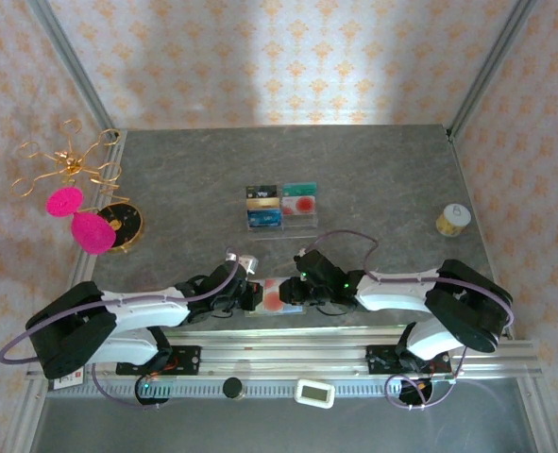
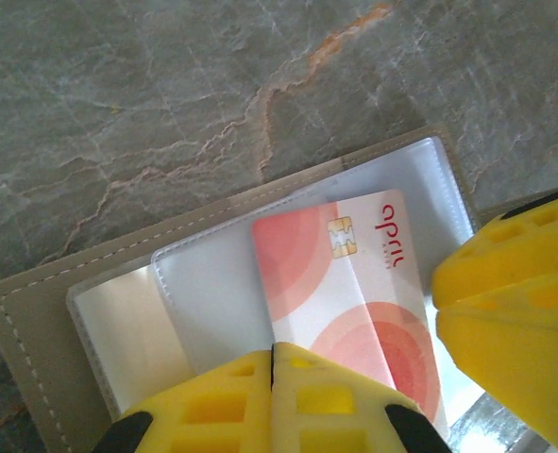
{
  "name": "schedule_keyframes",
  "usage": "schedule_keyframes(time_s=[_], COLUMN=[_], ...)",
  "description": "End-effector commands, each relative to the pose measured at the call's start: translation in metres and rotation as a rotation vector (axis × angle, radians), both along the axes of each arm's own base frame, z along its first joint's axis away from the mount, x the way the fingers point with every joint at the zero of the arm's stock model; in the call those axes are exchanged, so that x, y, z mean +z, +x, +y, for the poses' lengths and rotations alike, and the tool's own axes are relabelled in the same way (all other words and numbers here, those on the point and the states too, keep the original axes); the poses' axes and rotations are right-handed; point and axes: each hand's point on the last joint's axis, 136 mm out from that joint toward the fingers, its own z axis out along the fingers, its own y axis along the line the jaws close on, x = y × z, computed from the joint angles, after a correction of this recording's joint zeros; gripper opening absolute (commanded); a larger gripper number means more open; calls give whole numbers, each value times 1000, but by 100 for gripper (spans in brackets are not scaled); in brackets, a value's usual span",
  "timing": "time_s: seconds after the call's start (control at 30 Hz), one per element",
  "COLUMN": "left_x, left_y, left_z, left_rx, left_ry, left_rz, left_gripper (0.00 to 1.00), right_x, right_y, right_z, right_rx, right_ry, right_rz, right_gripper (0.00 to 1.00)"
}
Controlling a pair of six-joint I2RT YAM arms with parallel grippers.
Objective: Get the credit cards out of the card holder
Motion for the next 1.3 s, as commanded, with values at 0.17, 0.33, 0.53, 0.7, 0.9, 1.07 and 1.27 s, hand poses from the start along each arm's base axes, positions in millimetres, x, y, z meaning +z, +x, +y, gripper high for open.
schedule_keyframes(time_s=[0.17, 0.33, 0.53, 0.7, 0.9, 1.07, 1.27], left_x=[-11, -16, -16, -12, 0, 33, 86], left_y=[-1, -5, -6, -4, 1, 14, 27], left_z=[0, -3, 3, 1, -6, -12, -10], left_rx=[-12, -35, -22, -24, -44, -24, 49], left_ry=[27, 34, 36, 20, 3, -33, -126], left_rz=[5, 24, 18, 4, -22, -86, -196], left_gripper=[0, 0, 0, 0, 0, 9, 68], right_x=[-5, -3, -9, 4, 53, 117, 196], right_y=[4, 6, 16, 19, 31, 49, 100], right_z=[6, 16, -16, -45, -44, -29, -29], right_rx=[7, 28, -77, -126, -69, 33, 38], right_ry=[3, 28, -58, -54, -18, -13, -23], right_rz=[-9, -5, -32, -91, -264, -476, -731], right_gripper=[27, 22, 0, 0, 0, 0, 0])
